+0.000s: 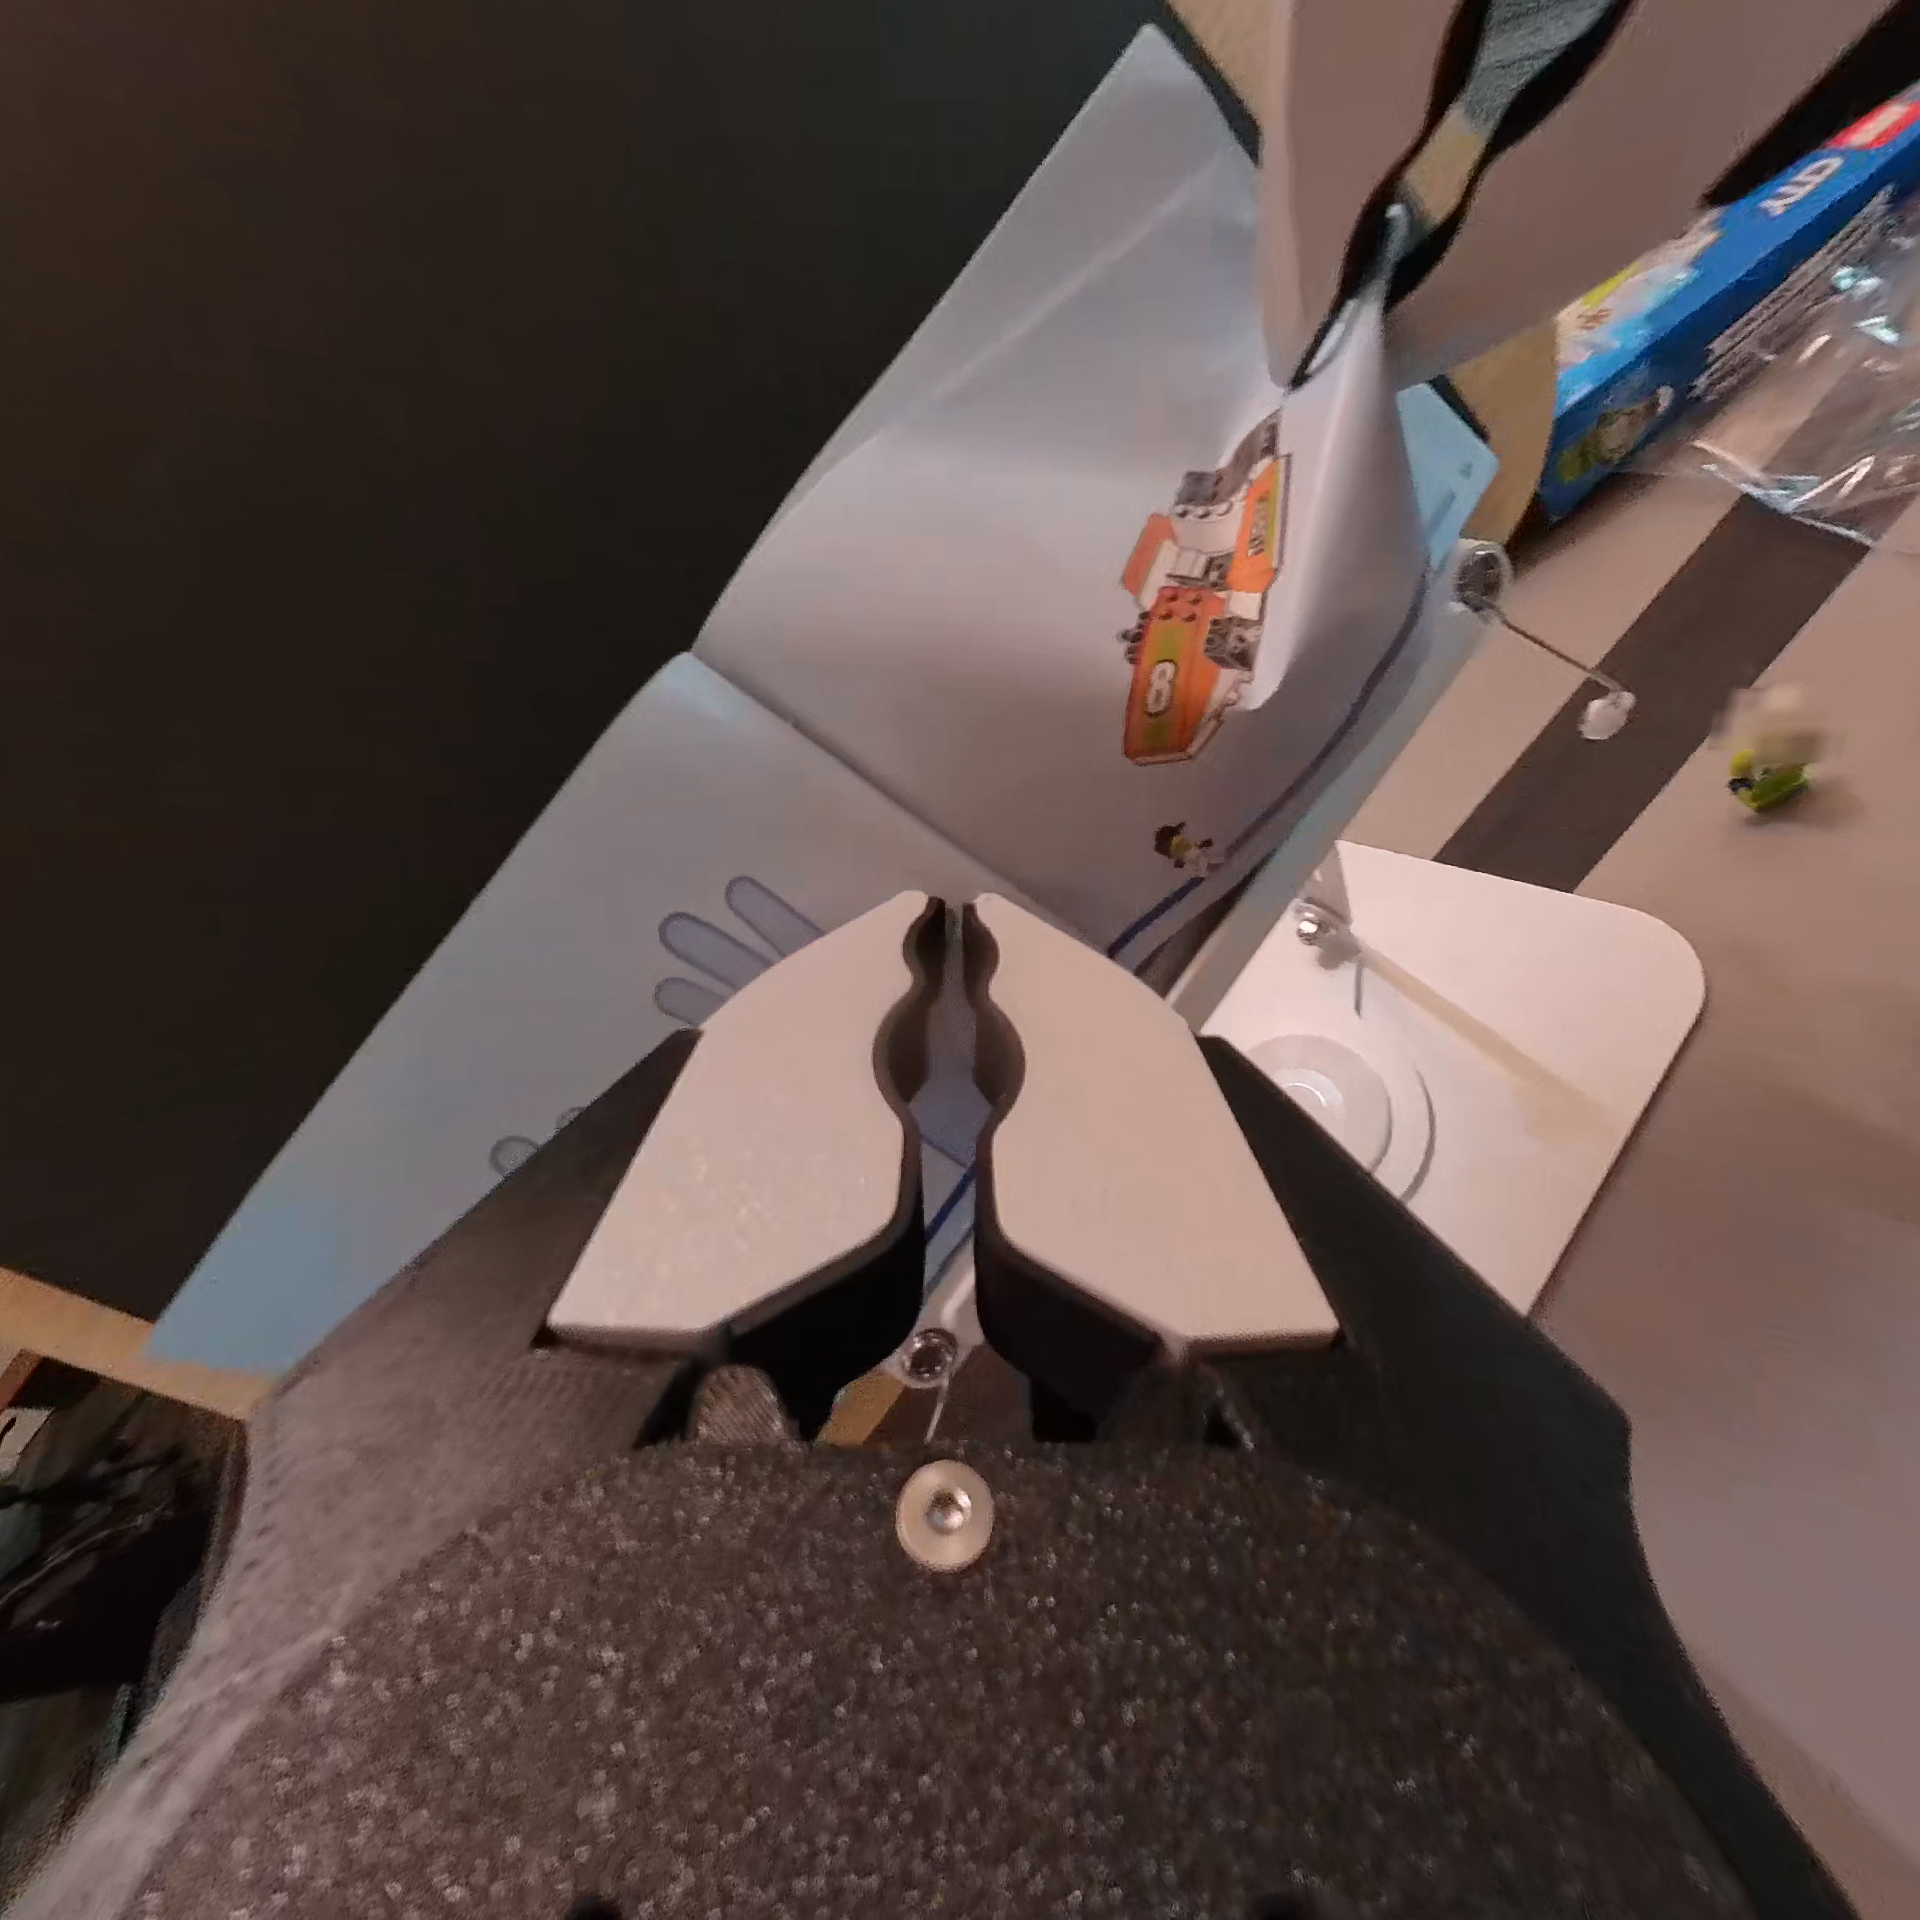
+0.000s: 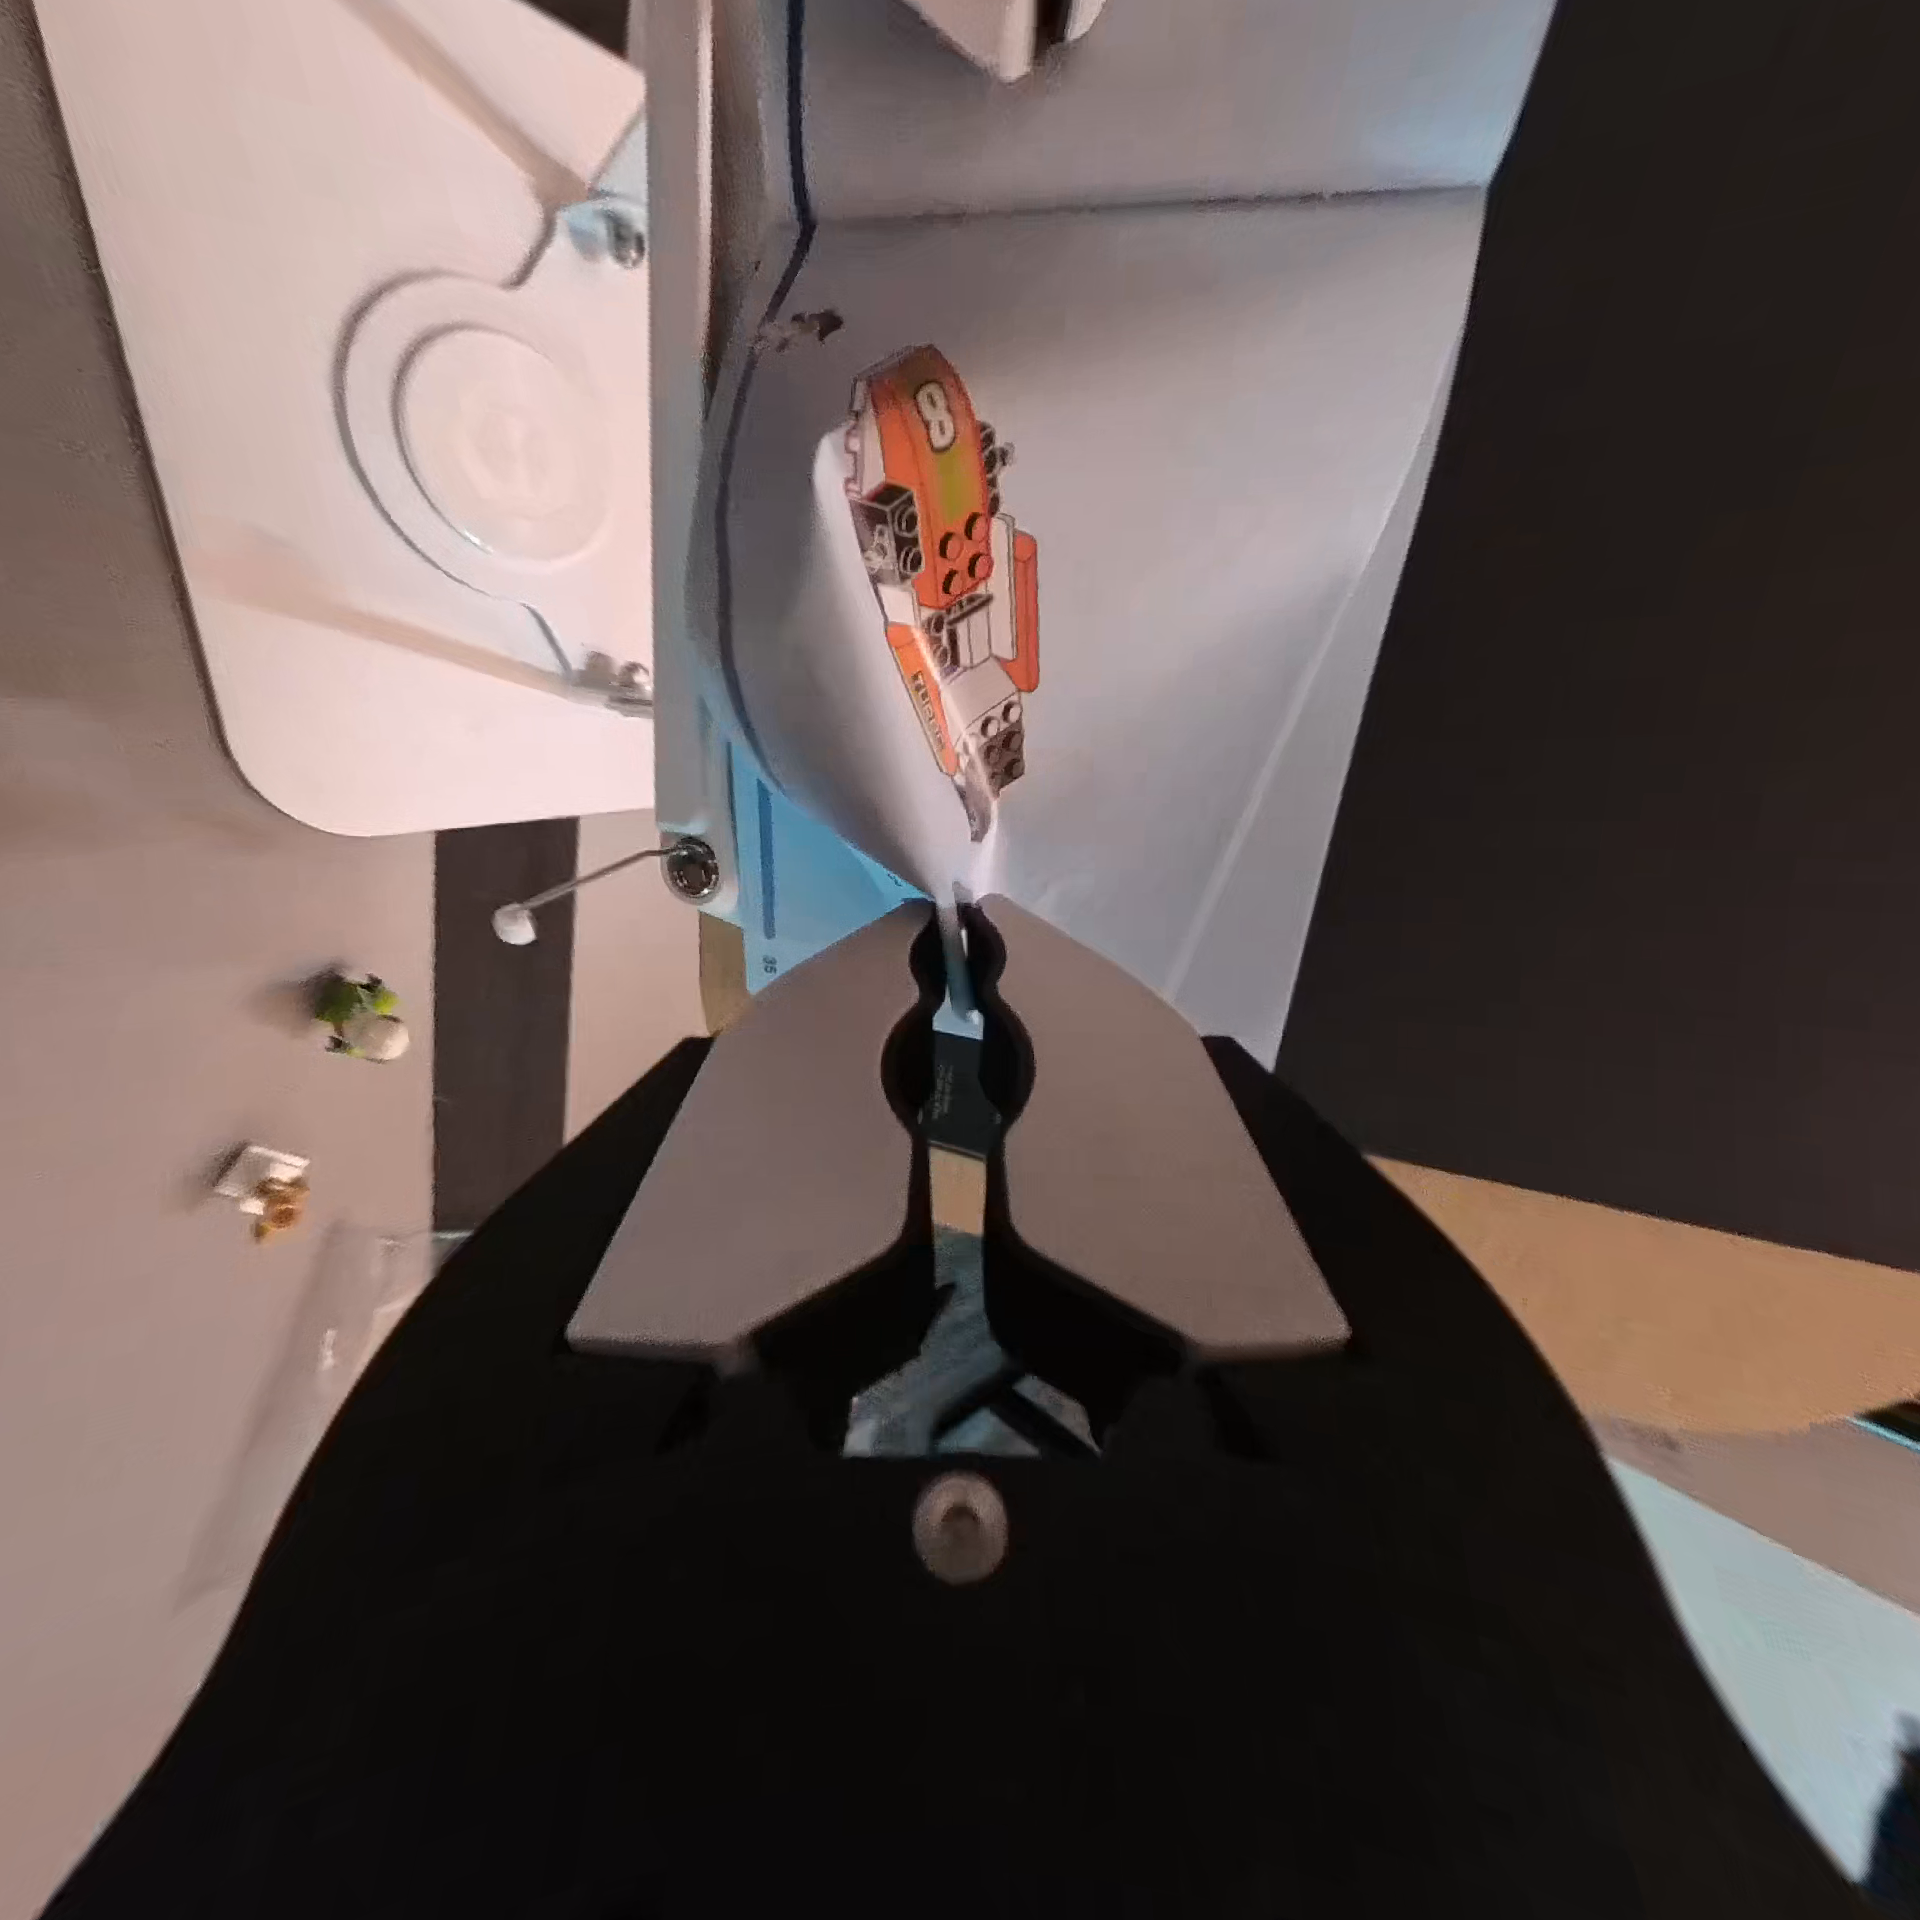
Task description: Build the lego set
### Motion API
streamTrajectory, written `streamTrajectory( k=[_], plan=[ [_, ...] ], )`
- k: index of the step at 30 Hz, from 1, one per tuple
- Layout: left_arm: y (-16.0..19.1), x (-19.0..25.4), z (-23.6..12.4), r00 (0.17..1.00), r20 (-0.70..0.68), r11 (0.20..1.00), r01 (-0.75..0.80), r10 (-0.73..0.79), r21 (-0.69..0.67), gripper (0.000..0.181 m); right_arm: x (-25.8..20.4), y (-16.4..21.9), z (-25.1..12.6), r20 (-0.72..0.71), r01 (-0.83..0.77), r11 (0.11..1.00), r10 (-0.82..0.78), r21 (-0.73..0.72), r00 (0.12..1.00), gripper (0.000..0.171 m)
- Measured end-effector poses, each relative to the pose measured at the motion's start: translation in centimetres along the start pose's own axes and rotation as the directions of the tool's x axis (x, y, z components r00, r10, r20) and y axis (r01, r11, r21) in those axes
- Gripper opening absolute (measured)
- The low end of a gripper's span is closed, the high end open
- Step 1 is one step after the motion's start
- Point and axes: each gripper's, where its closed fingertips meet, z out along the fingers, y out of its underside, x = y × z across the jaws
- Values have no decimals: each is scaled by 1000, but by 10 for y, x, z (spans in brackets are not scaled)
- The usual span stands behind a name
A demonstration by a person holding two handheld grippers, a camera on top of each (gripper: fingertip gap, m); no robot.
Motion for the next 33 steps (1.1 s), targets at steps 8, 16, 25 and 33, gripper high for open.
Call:
streamTrajectory(
  k=[8, 16, 25, 33],
  plan=[
    [-23, 45, -32, 992, -99, 982, -54, 73, 183, 34, -9, -16, -14, 169, -211, 976, 200, 50, 965, 3],
    [-38, 55, -17, 962, 117, 927, -270, 247, 260, 38, -16, -23, -24, 229, -228, 973, 230, -39, 946, 2],
    [-37, 52, -17, 909, 228, 880, -401, 348, 254, 29, -13, -22, -20, 125, -253, 967, 251, -3, 960, 1],
    [-24, 57, -16, 909, 215, 894, -400, 357, 204, 31, -18, -18, -13, 38, -270, 962, 269, 29, 962, 1]
  ],
)
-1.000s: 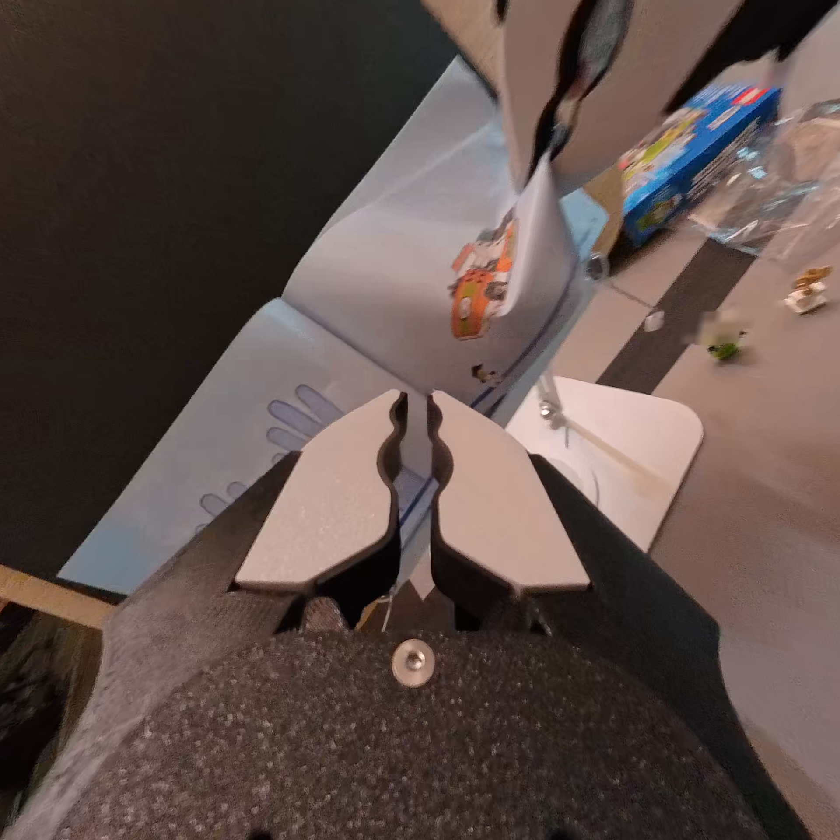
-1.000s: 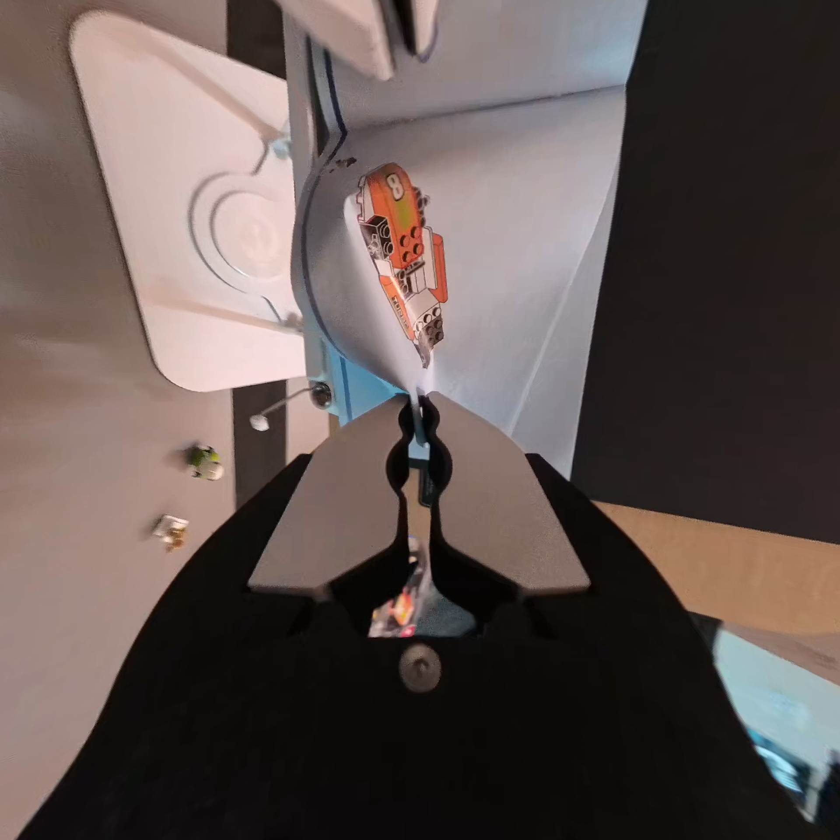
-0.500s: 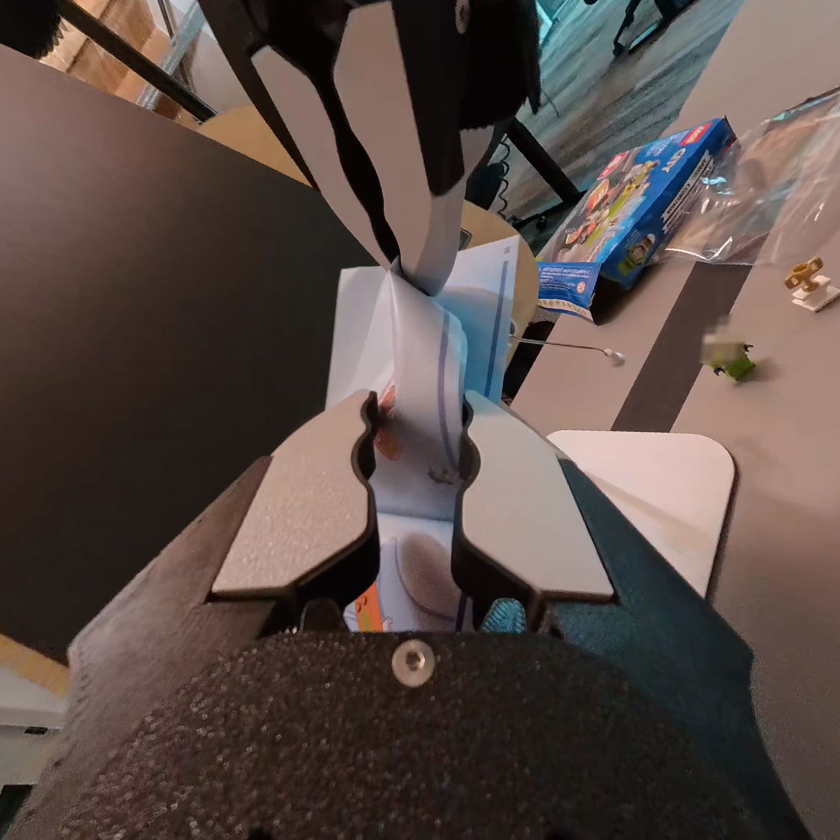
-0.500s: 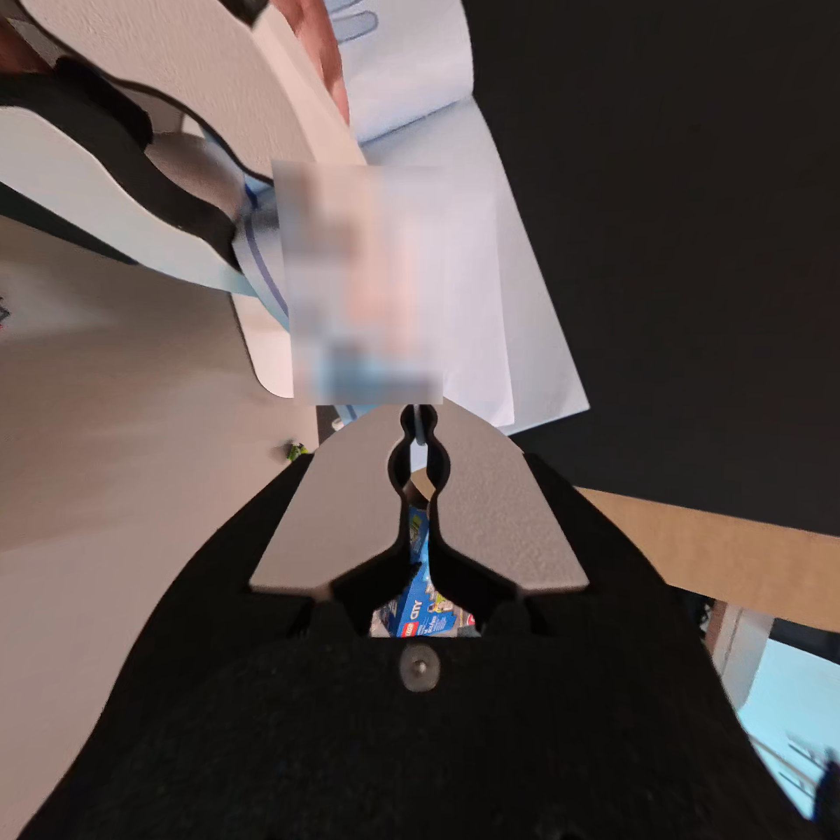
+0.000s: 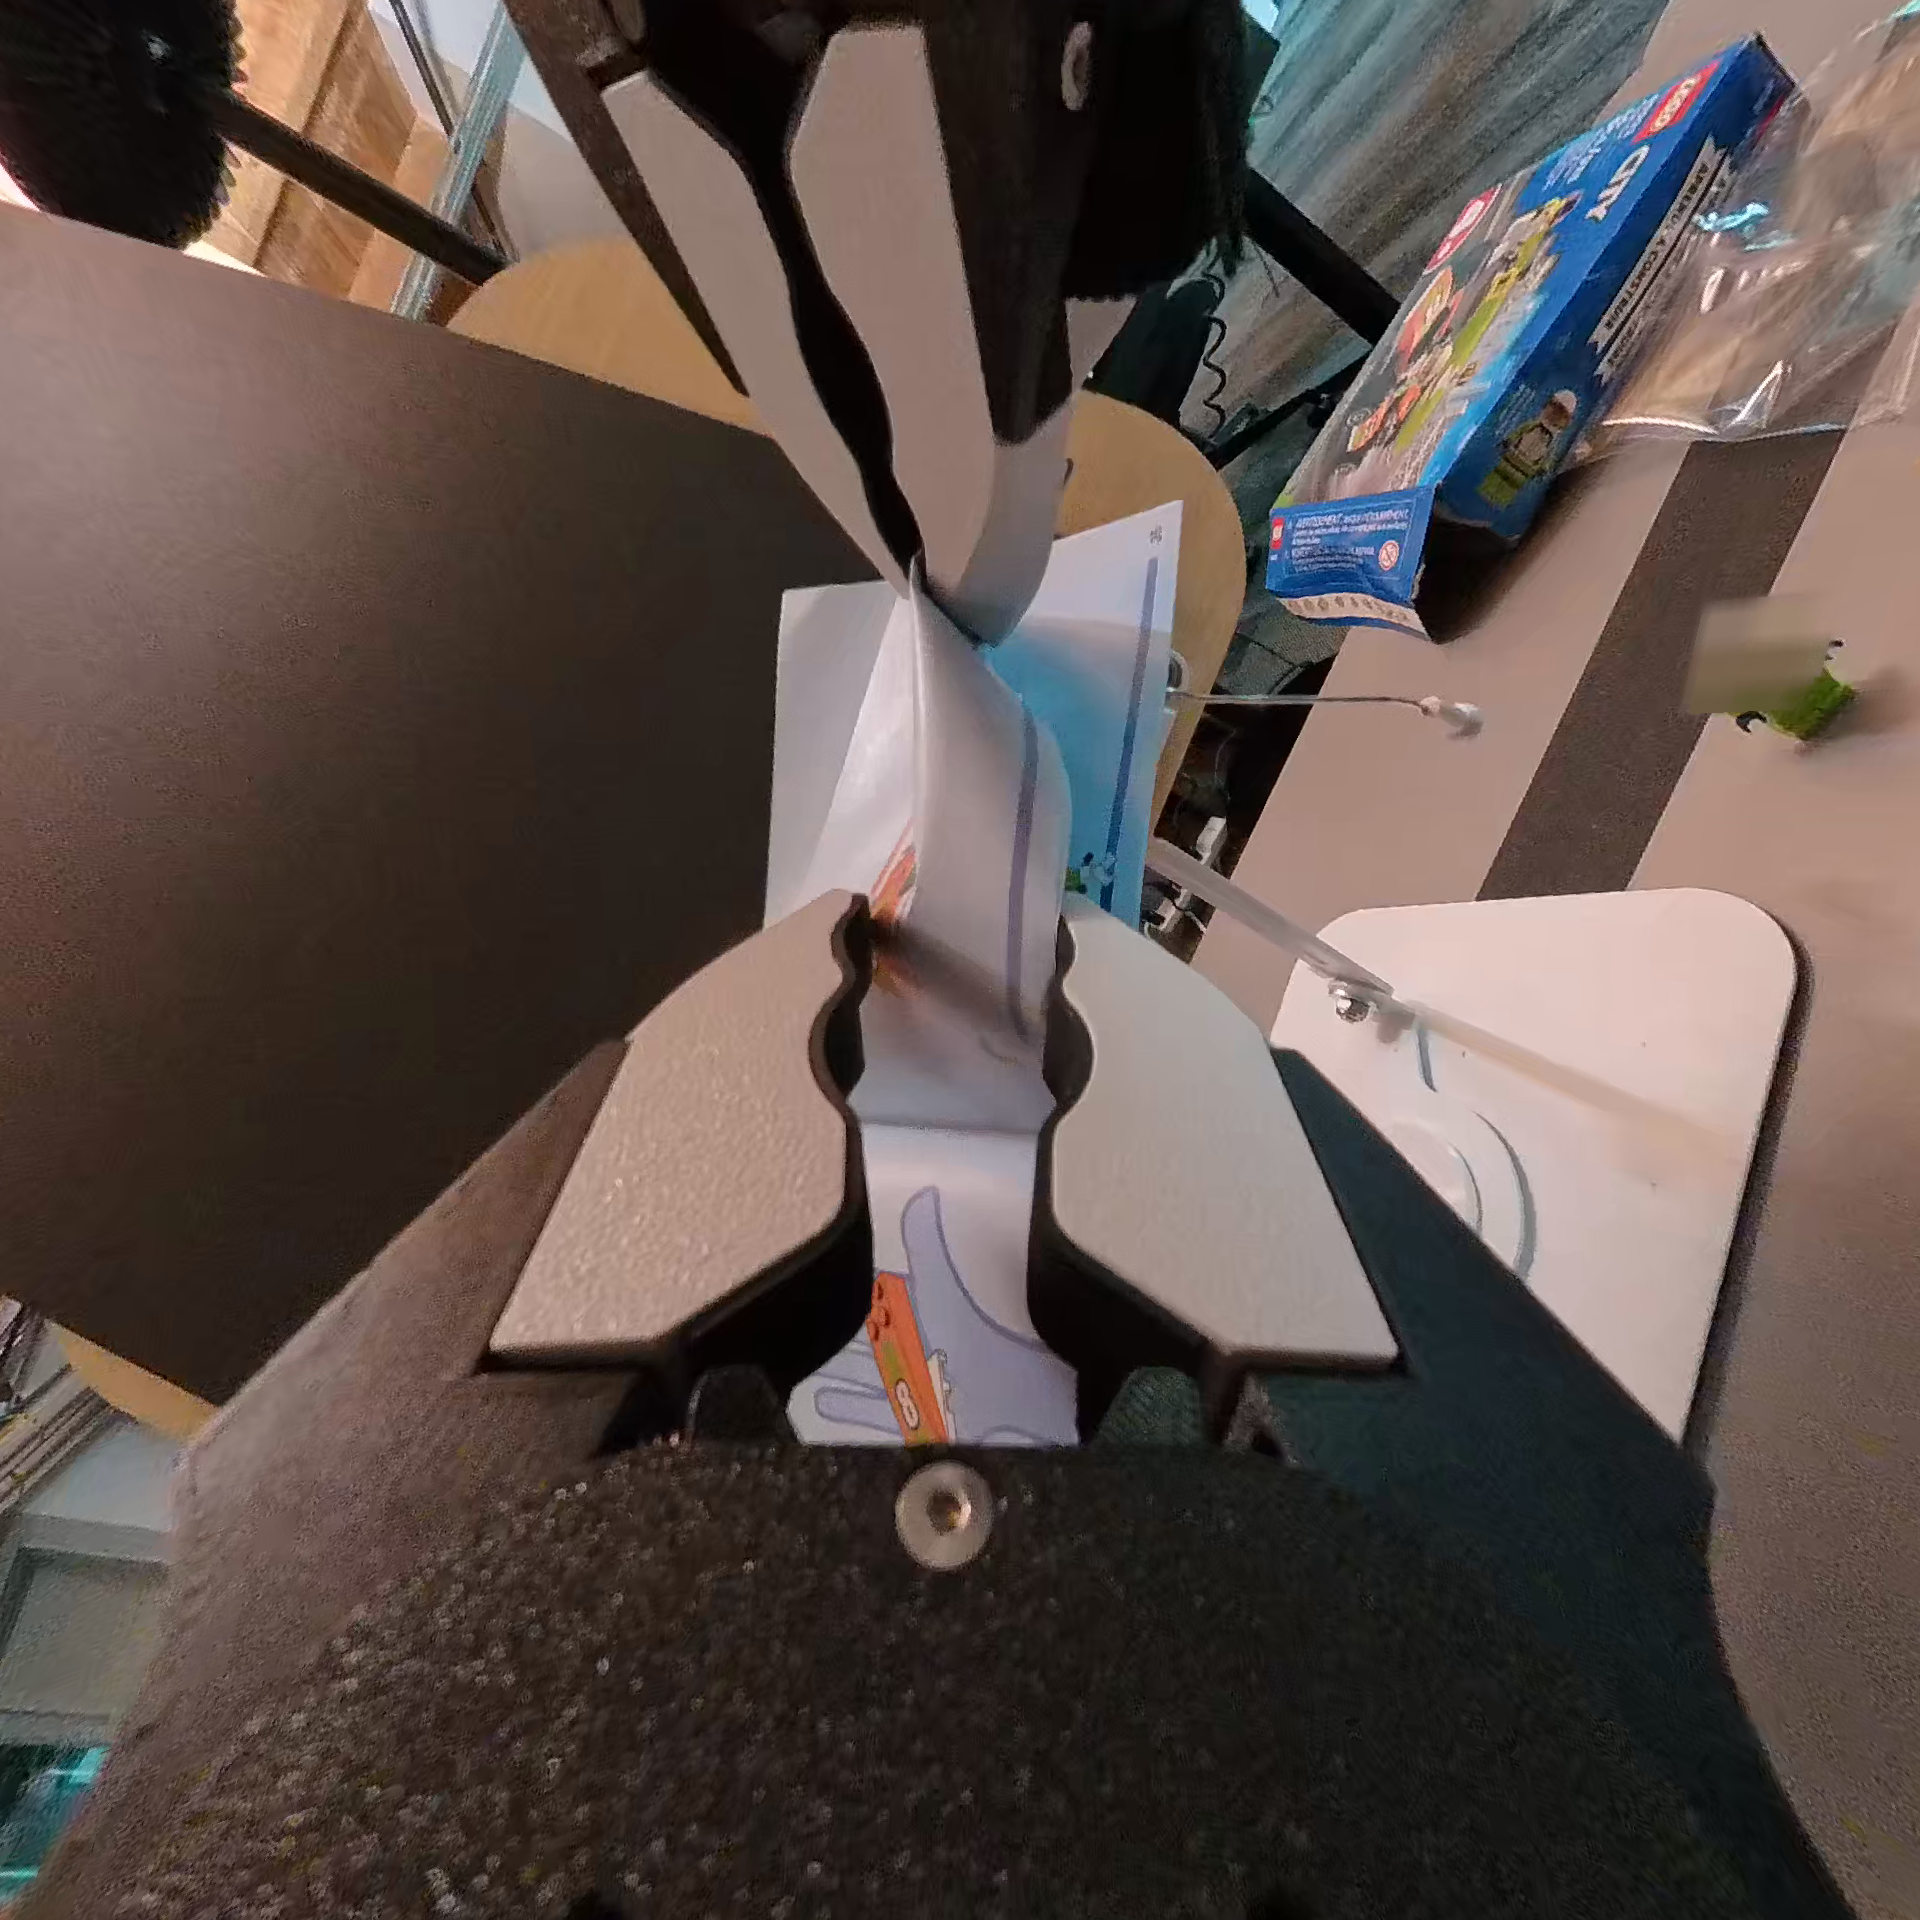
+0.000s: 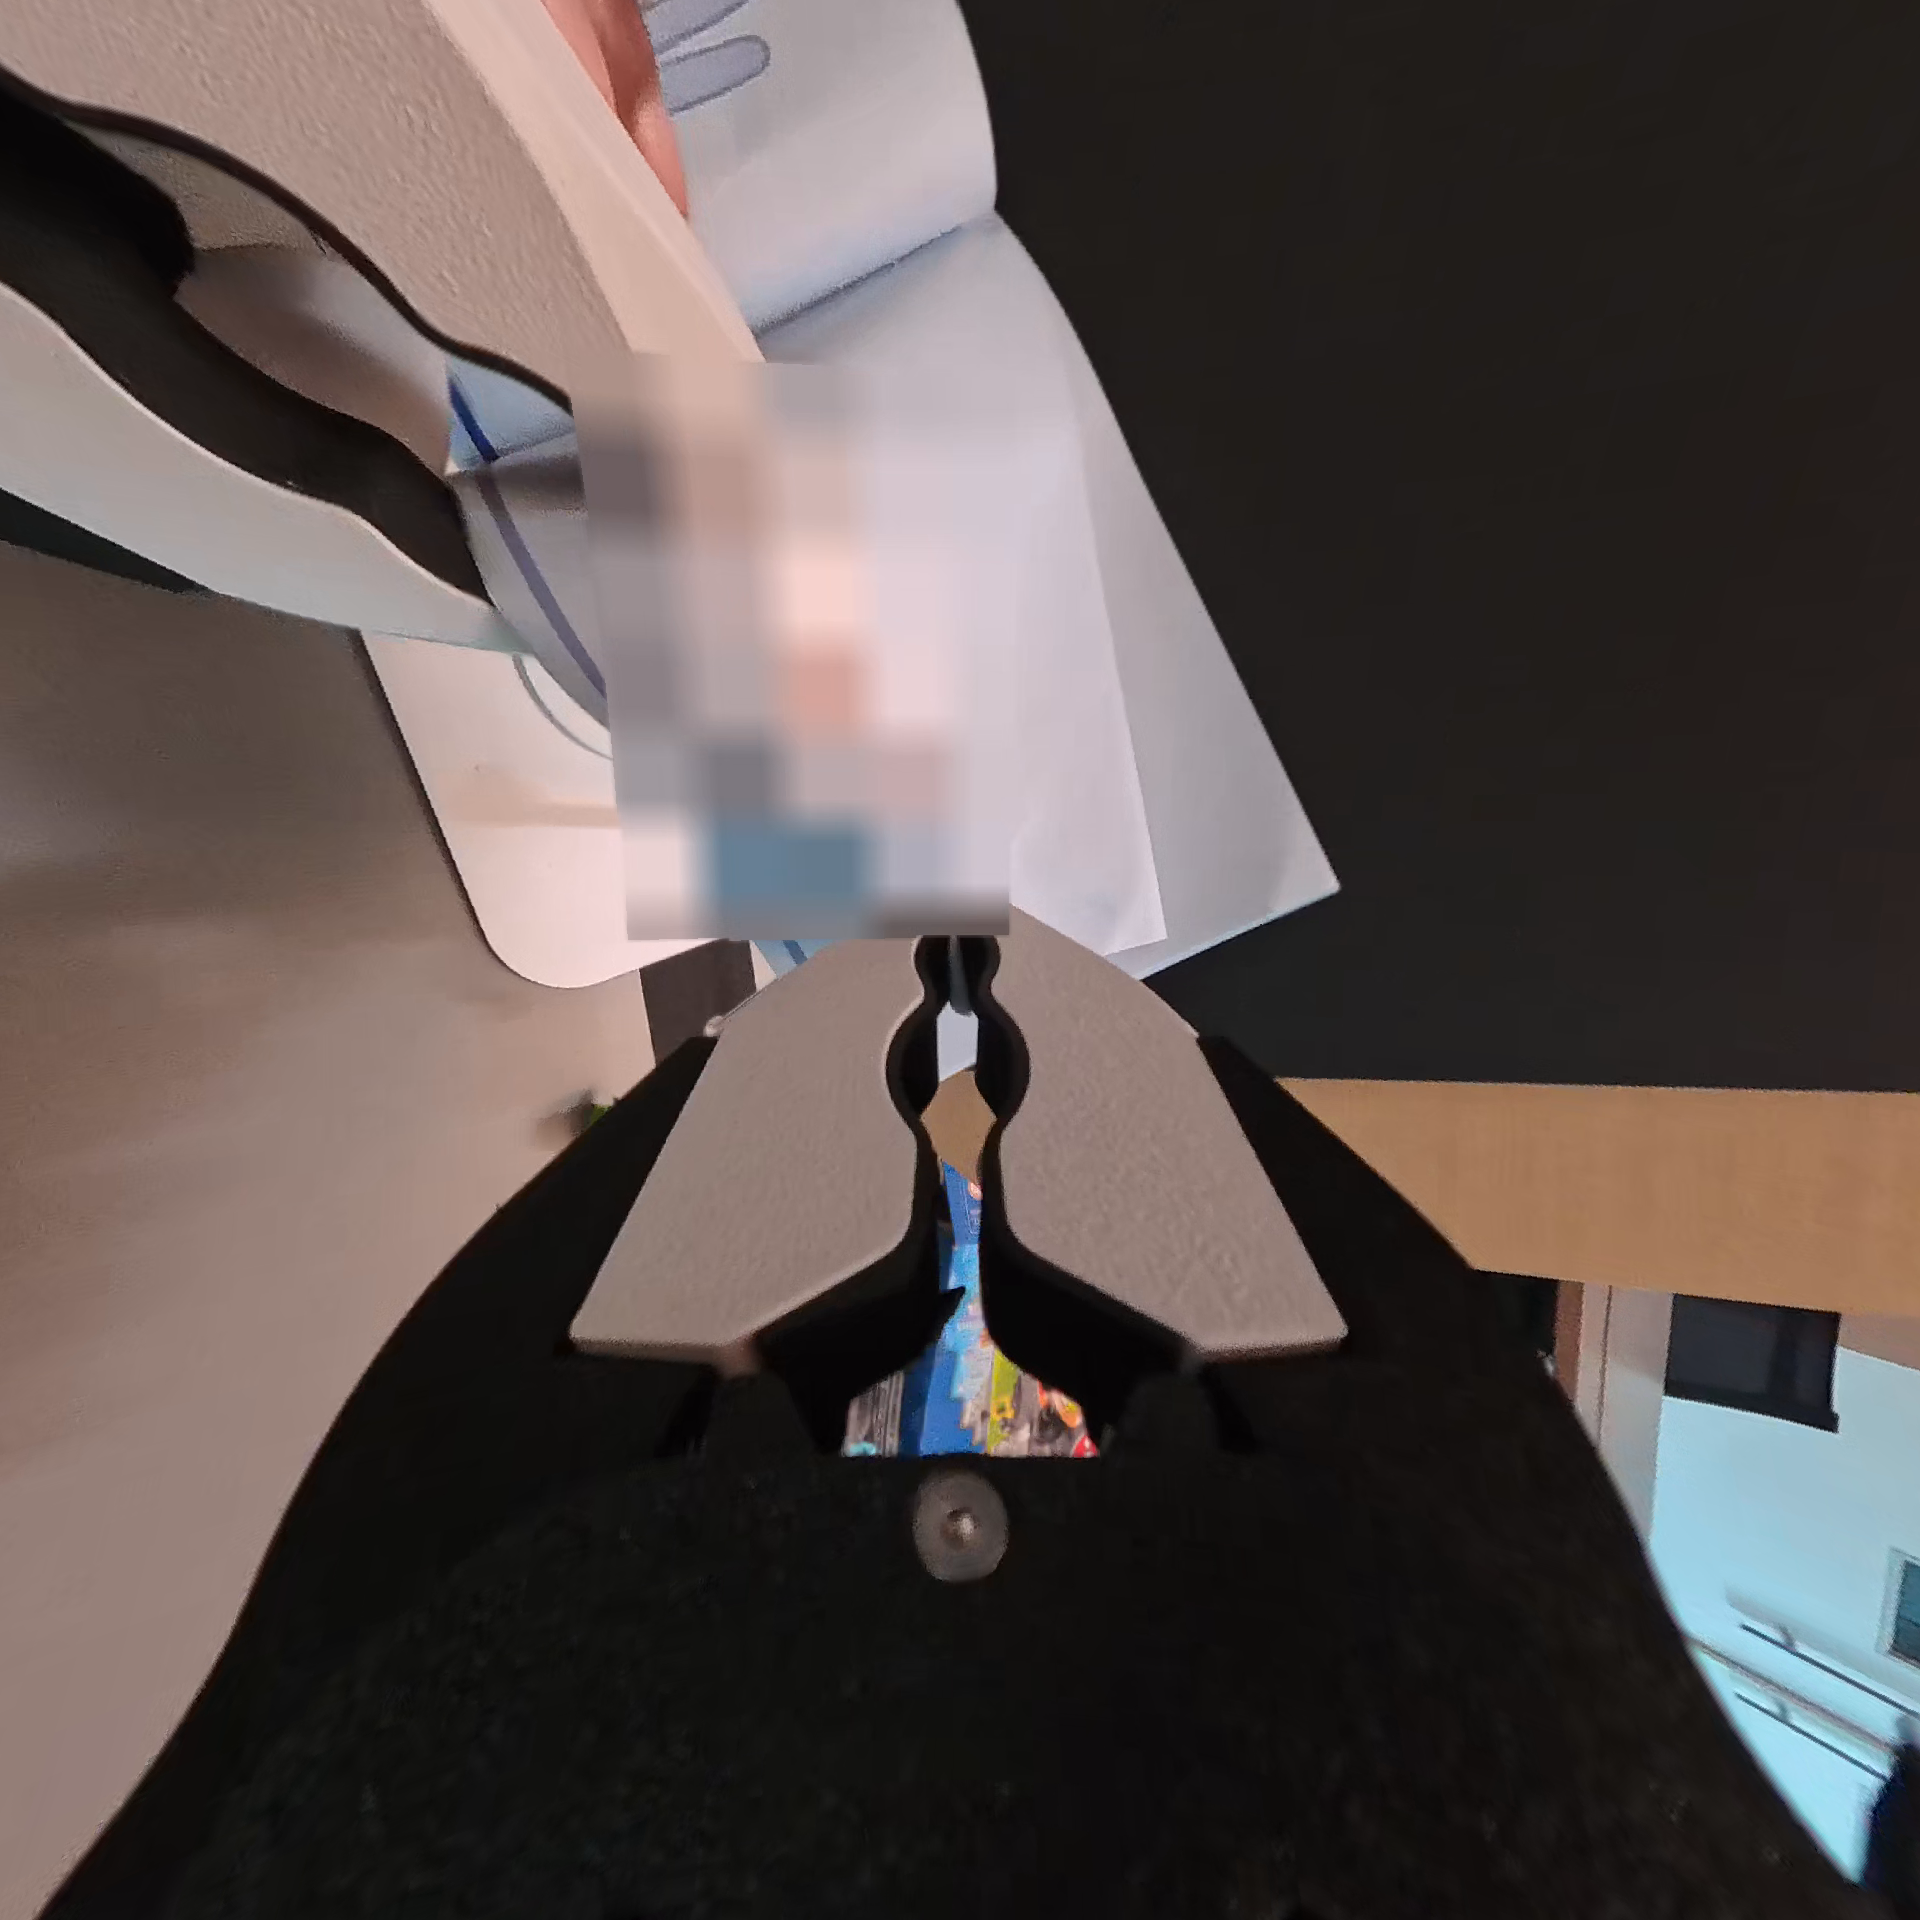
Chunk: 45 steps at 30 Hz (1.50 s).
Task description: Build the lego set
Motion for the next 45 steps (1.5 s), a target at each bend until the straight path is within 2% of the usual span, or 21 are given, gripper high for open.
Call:
streamTrajectory(
  k=[9, 14, 17, 20, 25, 29, 32, 36, 41, 45],
  plan=[
    [12, 8, 1, 999, -16, 998, -42, 41, -36, 34, -2, 8, 12, -23, -16, 1000, 16, -23, 1000, 3],
    [11, 8, 2, 999, -20, 999, -34, 33, -33, 34, -3, 9, 5, 12, -68, 997, 68, 30, 998, 15],
    [15, 4, 2, 1000, -12, 999, -25, 24, -48, 34, -7, 7, -7, 97, -167, 980, 156, 109, 983, 25],
    [15, 2, 0, 1000, -11, 1000, -5, 5, -22, 33, -11, 3, -21, 207, -317, 926, 275, 208, 939, 34],
    [18, 1, 1, 1000, -13, 999, -23, 23, -27, 33, -9, 6, -23, 296, -509, 798, 426, 322, 855, 35],
    [18, 2, 1, 1000, -13, 999, -26, 26, -22, 32, -7, 9, -8, 299, -583, 738, 503, 339, 811, 40],
    [19, 3, 2, 1000, -13, 999, -24, 24, -21, 33, -3, 4, 1, 310, -623, 701, 541, 346, 782, 38],
    [20, 2, 2, 1000, -12, 999, -22, 22, -28, 32, -8, -4, 8, 303, -605, 726, 526, 328, 795, 36],
    [22, 2, 2, 1000, -14, 999, -20, 20, -24, 32, -6, -11, -3, 305, -618, 680, 537, 395, 786, 35],
    [22, 3, 4, 1000, -17, 999, -18, 18, -27, 32, -7, -17, -17, 270, -577, 666, 514, 473, 814, 25]
  ],
)
